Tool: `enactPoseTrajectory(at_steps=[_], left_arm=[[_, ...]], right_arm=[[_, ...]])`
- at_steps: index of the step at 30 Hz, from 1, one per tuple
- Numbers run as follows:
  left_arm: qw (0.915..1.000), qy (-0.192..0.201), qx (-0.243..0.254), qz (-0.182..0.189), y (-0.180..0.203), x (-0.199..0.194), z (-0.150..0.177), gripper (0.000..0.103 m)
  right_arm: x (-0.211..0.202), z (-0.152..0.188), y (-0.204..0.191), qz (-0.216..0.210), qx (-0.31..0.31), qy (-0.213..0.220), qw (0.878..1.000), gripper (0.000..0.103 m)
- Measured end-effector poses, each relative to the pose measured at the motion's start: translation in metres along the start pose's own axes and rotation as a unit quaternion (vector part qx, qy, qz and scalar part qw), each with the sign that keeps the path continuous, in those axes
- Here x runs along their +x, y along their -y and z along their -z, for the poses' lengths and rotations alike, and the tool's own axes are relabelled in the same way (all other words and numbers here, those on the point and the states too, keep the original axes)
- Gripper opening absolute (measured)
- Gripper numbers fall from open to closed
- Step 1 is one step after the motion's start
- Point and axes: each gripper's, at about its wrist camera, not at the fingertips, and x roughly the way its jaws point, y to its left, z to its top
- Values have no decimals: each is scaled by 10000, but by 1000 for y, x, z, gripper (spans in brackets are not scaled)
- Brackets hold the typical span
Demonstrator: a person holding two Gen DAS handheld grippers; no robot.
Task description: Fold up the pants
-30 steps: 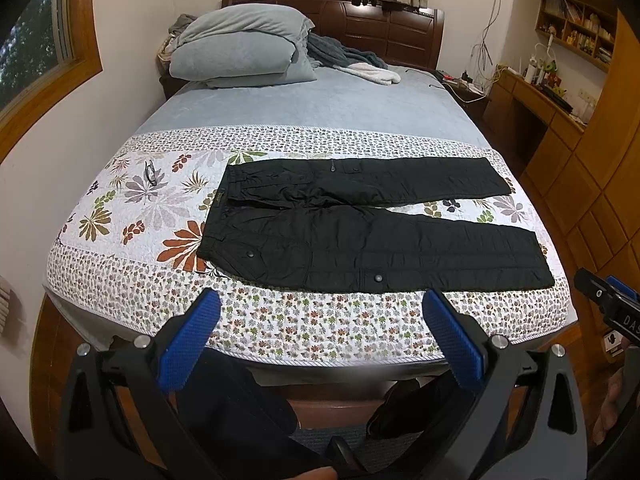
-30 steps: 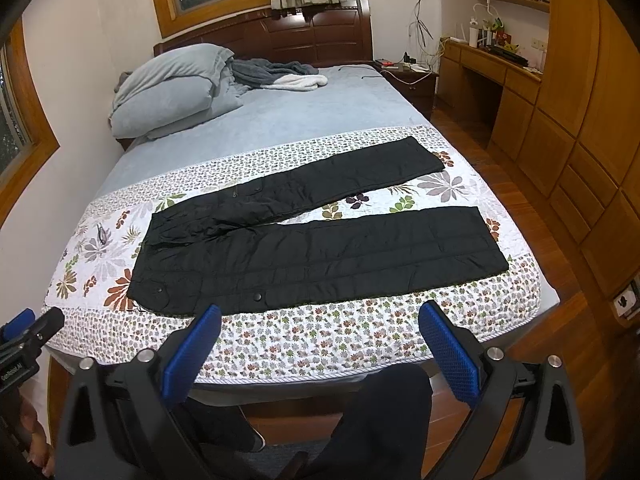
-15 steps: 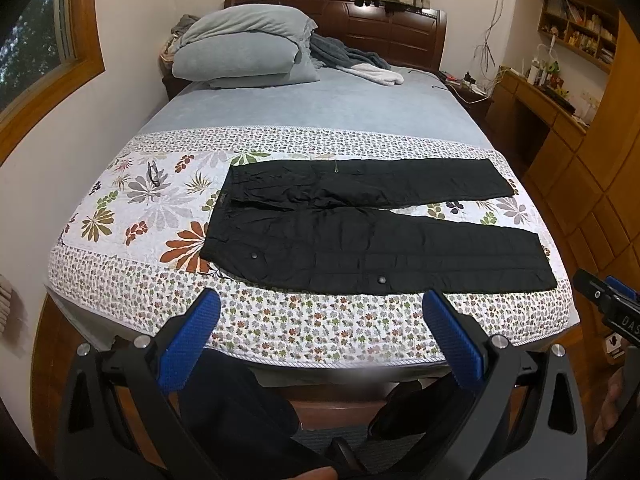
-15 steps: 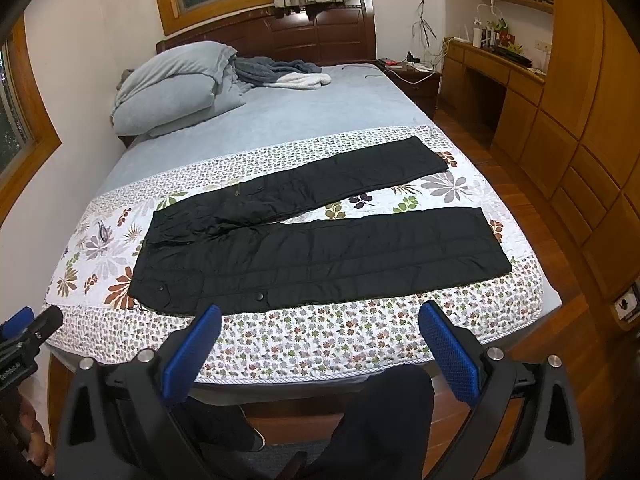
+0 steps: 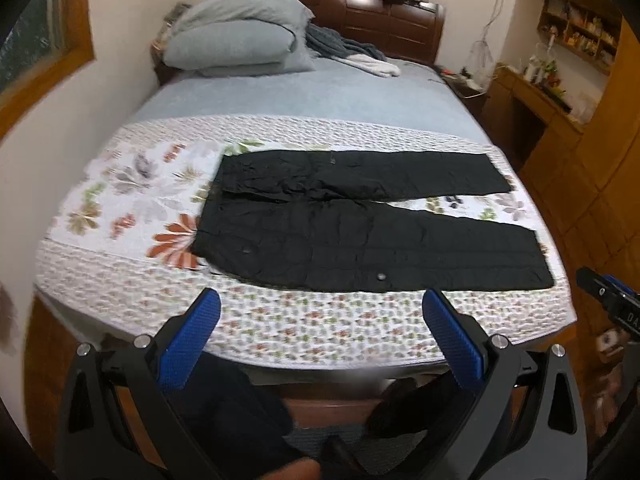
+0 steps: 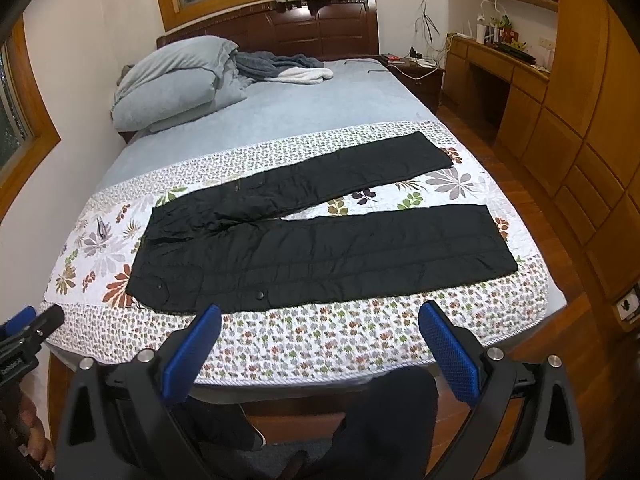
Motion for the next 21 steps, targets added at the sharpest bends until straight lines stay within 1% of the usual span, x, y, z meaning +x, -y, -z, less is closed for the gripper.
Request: enactPoseTrajectory(at_steps=[2,3,4,5,6,7,8,9,10,11,12,13,14,16,17,18,19,21], left_arm=[[9975,-437,-299,465,-29,37,1,100],[9948,-601,-420,700,-40,53,3,100],[9893,-841,-642,1004,-60,76,5,100],[9796,-1104,-991,1357,-85,103,7,100],[9724,-1188,-1264,1557,-102,120,10,100],[9641,-1229,-1680,1651,-126,141,14,100],[9550,-1245,-2101,1685,-150,160,17,100],[9485,-1219,-2335,1762,-166,172,18,100],[9416,-1121,-2611,1806,-192,192,19,100],[9402,-1137,-2731,1690,-205,206,17,100],[9370,-1255,-2843,1598,-220,222,15,100],[9308,-1364,-2967,1643,-230,235,15,100],[9209,-1531,-3173,1670,-243,253,16,100],[9069,-1594,-3516,1691,-261,275,16,100],[9026,-1500,-3641,1737,-269,286,13,100],[9020,-1461,-3672,1738,-271,291,11,100],[9034,-1434,-3683,1664,-274,302,6,100],[9012,-1506,-3716,1645,-277,319,2,100]], right_arm=[[19,-2,13,-194,113,-134,9997,100],[39,-1,26,-387,270,-338,9983,100],[58,0,38,-565,440,-545,9959,100],[72,3,48,-710,587,-686,9934,100],[96,7,67,-918,895,-962,9871,99],[113,12,81,-1074,1177,-1163,9804,99],[125,16,92,-1198,1353,-1272,9753,99],[137,22,104,-1272,1514,-1370,9706,99],[148,27,115,-1254,1658,-1442,9675,99],[157,33,124,-1252,1771,-1468,9651,99],[163,38,132,-1272,1917,-1487,9618,99],[166,42,138,-1292,2045,-1500,9586,99],[170,46,142,-1324,2151,-1494,9560,99],[176,53,148,-1345,2297,-1495,9523,99],[179,56,151,-1342,2348,-1500,9510,99],[183,59,154,-1351,2397,-1506,9495,99],[186,59,156,-1351,2433,-1522,9484,99],[192,60,161,-1379,2534,-1545,9449,99]])
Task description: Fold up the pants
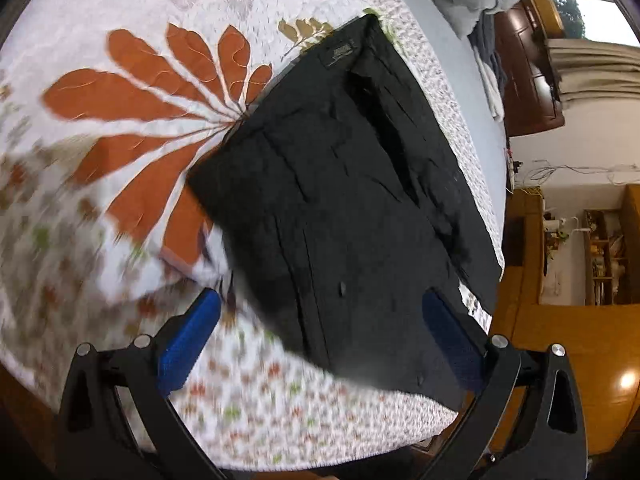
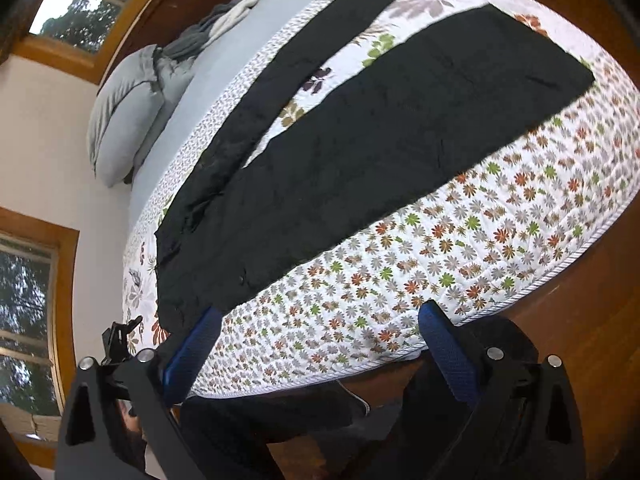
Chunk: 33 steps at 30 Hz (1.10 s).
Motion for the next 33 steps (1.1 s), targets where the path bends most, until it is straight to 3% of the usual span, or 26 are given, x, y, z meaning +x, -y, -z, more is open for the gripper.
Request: enactPoseTrajectory(at_steps=[5,9,11,14,16,19,21,26,29,33], left_arm=[[9998,-48,-122,-151,-3,23,-11,100],[9994,5,261,-230,15,29,-15,99],[9968,24,560,-573,26,35,-12,88],[9929,132,642,-991,27,42,-10,68],[9938,193,541,-957,21,40,-11,60],[9962,196,366,-771,10,33,-12,55],[9974,192,240,-647,5,31,-13,59],[9991,286,-1,-300,8,38,-13,91],[9978,395,31,-540,25,51,-11,97],[9955,489,22,-812,36,57,-8,96]], right_arm=[[6,-15,18,-207,269,86,9994,99],[8,-35,46,-448,588,212,9970,99],[5,-51,73,-535,878,416,9938,99],[-5,-76,126,-1007,1532,845,9794,99],[-10,-91,166,-1196,2116,1102,9637,99],[-18,-112,211,-1489,2485,1482,9456,98],[-19,-124,234,-1514,2649,1631,9382,95],[-13,-143,260,-1561,2788,1710,9320,90],[-7,-155,271,-1625,2920,1702,9270,91],[2,-157,276,-1653,3019,1718,9230,92]])
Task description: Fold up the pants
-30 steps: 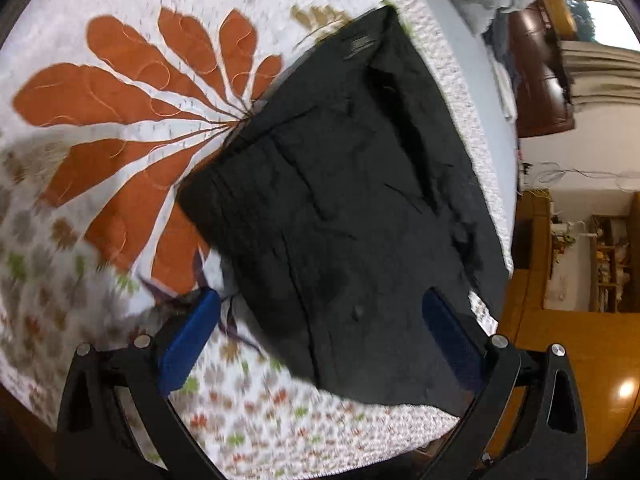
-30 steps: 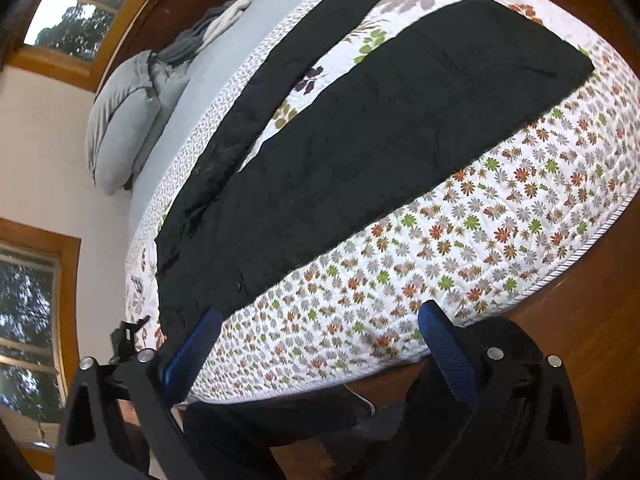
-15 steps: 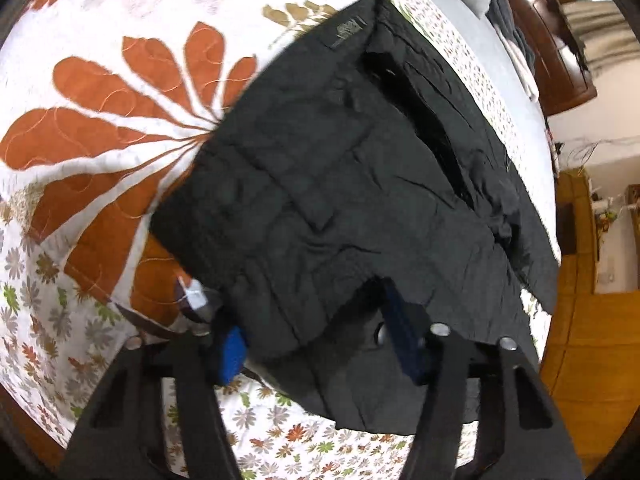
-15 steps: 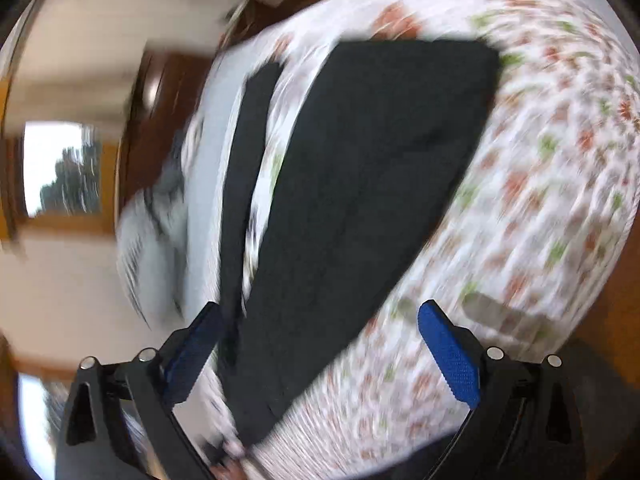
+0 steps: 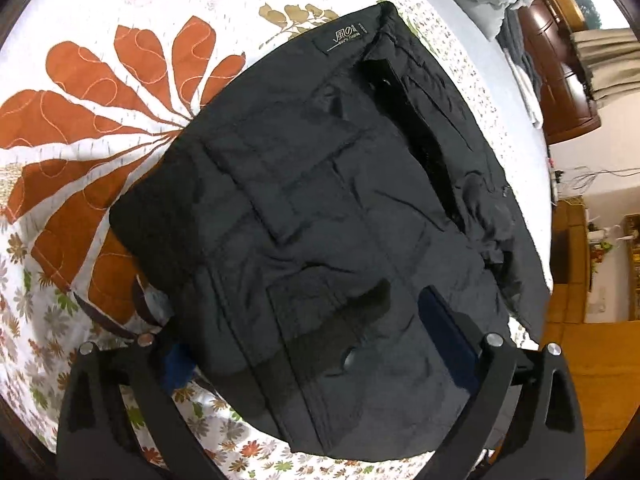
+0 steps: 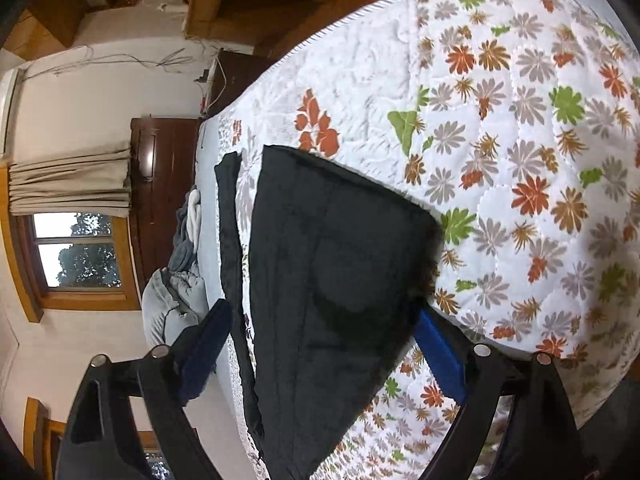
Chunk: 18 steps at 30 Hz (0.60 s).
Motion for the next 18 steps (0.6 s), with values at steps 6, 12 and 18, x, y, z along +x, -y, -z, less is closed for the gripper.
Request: enactPoseTrajectory(at_steps=[6,12,18], left_arm=[[9983,226,-309,-430,-13,-10,4,28],[9972,471,-419,-407,-12,-36,6,10],[9936,607,-795,-529,-60,-68,10,10]], right_arm=[[7,2,0,130,-221,-127,9996,15],[-1,15,-9,282,-406,-72,9988,11],[-8,53,-16,522,-774,-483,9945,11]])
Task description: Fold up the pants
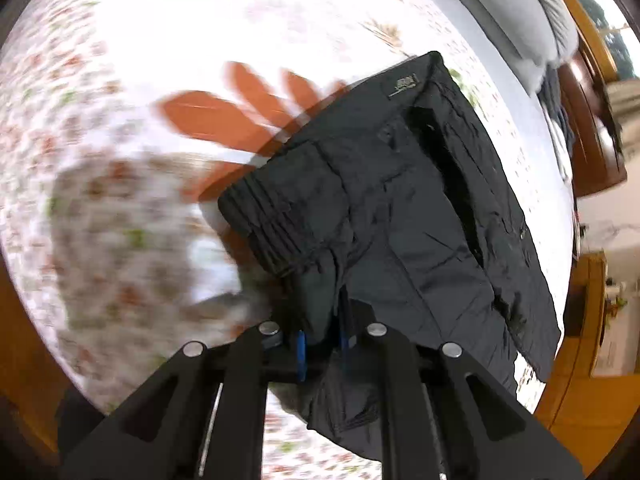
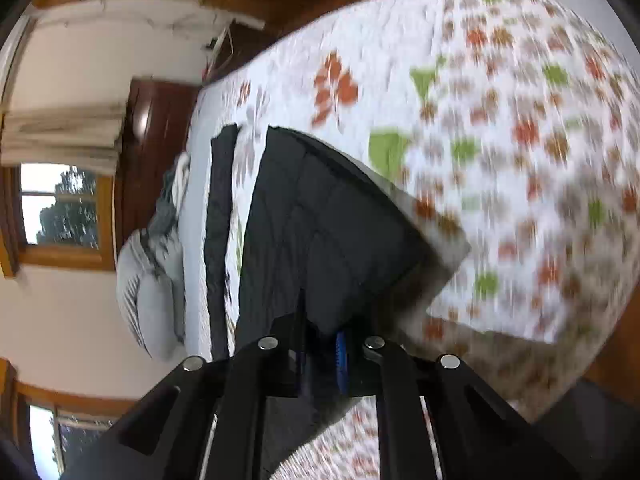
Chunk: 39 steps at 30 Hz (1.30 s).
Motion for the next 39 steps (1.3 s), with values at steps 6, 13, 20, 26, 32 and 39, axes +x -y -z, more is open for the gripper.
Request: enactPoseTrajectory(at_steps=[6,13,20,26,32,39], left_arm=[[9995,101,-300,-27,-45,-15,-9,12],[9997,31,192,-152,-28,-25,-16,71],[9827,945,1411,-745,11,-95,-78,93],[9820,445,1830,151,84,-50,-179,97],[9829,-274,1799,281,117,43,-243,97],[9774,-880,1892,335,113,122,-277,96]], right_arm=[[10,39,9,230,-35,-273,9994,11],[15,33,2,339,-81,-507,9981,56],[-53,9,-45,1753,-1214,129,9769,72],[-32,-9,-122,1411,-1855,7,9725,80],[45,-13,-165,1281,-1957,-447,9712,80],[122,-24,-201,1138,-2184,-886,9651,80]])
